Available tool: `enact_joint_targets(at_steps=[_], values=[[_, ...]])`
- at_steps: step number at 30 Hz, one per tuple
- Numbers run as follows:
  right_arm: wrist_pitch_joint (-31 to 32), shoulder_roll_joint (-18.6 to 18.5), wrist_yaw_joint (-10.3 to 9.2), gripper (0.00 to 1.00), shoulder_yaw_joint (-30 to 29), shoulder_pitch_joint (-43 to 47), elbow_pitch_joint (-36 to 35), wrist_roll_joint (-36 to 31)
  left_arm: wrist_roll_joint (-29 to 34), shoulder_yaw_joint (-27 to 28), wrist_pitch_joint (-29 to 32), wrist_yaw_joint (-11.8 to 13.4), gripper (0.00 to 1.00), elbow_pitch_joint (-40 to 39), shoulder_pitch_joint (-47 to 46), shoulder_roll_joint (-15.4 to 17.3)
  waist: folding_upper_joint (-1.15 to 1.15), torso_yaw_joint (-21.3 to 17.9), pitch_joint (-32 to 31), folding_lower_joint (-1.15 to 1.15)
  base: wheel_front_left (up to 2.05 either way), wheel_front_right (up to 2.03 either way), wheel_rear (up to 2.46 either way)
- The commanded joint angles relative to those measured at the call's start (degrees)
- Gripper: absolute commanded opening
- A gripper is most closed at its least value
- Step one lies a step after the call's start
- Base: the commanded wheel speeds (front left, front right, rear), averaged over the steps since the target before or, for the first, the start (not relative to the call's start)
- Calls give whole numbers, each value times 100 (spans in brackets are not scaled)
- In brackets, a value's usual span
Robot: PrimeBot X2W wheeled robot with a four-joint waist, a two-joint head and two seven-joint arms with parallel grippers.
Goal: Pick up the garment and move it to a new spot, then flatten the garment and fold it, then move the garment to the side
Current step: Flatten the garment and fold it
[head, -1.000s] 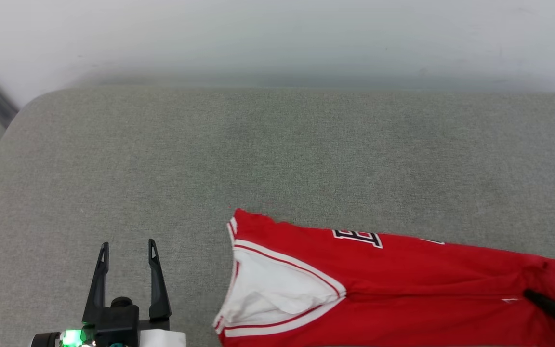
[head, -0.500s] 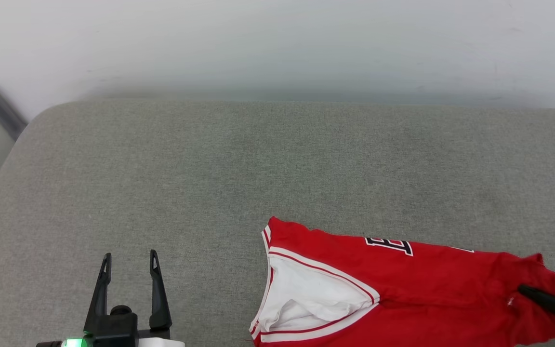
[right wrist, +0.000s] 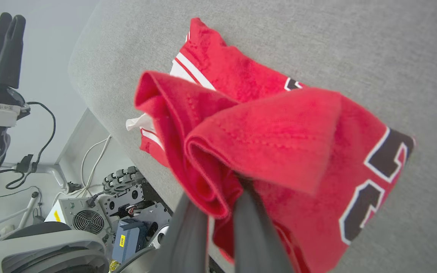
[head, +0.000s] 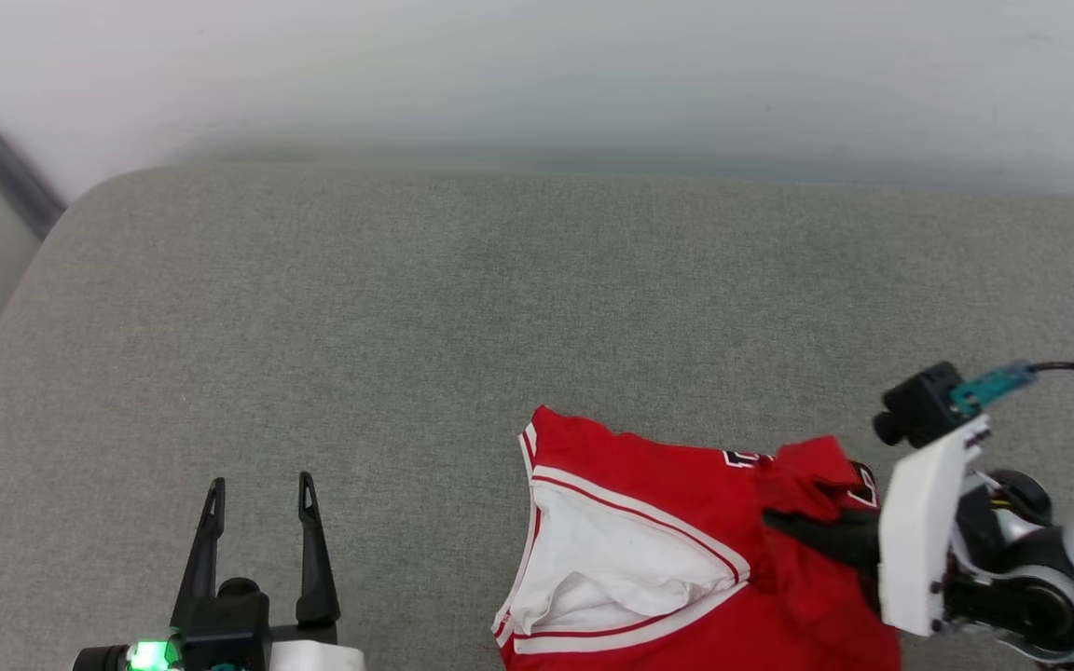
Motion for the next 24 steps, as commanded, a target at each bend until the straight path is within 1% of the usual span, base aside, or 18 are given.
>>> enact_joint_targets(at_steps=[1, 5, 8, 11, 14, 15, 16, 19, 21, 24], values=[[80, 167, -2, 0, 170, -233, 7, -165, 44, 19, -15, -32, 100, 10, -90, -33, 0, 21, 61, 0, 0, 0, 0], [280, 573, -2, 0, 809, -805, 182, -628, 63, 52, -15, -90, 100, 29, -208, -80, 0, 50, 187, 0, 0, 0, 0], [335, 867, -2, 0, 1248, -1216, 484, -877, 71, 52, -15, -120, 100, 43, -259, -109, 0, 78, 275, 0, 0, 0, 0], [287, 1050, -2, 0, 1663, -1566, 926, -1153, 90, 44, -15, -168, 100, 52, -334, -144, 0, 124, 371, 0, 0, 0, 0], [175, 1239, -2, 0, 1824, -1791, 1496, -1156, 55, 55, -15, -184, 100, 78, -398, -204, 0, 188, 462, 0, 0, 0, 0], [145, 1271, -2, 0, 1900, -1866, 1665, -1202, 52, 61, -15, -198, 100, 81, -419, -220, 0, 210, 489, 0, 0, 0, 0], [145, 1271, -2, 0, 1900, -1866, 1665, -1202, 52, 61, -15, -198, 100, 81, -419, -220, 0, 210, 489, 0, 0, 0, 0], [100, 1316, -2, 0, 2226, -1928, 2047, -1251, 50, 89, -14, -218, 100, 87, -462, -255, 0, 240, 551, 0, 0, 0, 0], [48, 1270, -2, 0, 2452, -1957, 2210, -1262, 51, 109, -15, -236, 100, 104, -480, -269, 0, 242, 573, 0, 0, 0, 0], [-140, 1251, -2, 0, 2630, -1954, 2370, -1157, 57, 161, -15, -252, 100, 120, -464, -282, 0, 206, 565, 0, 0, 0, 0]])
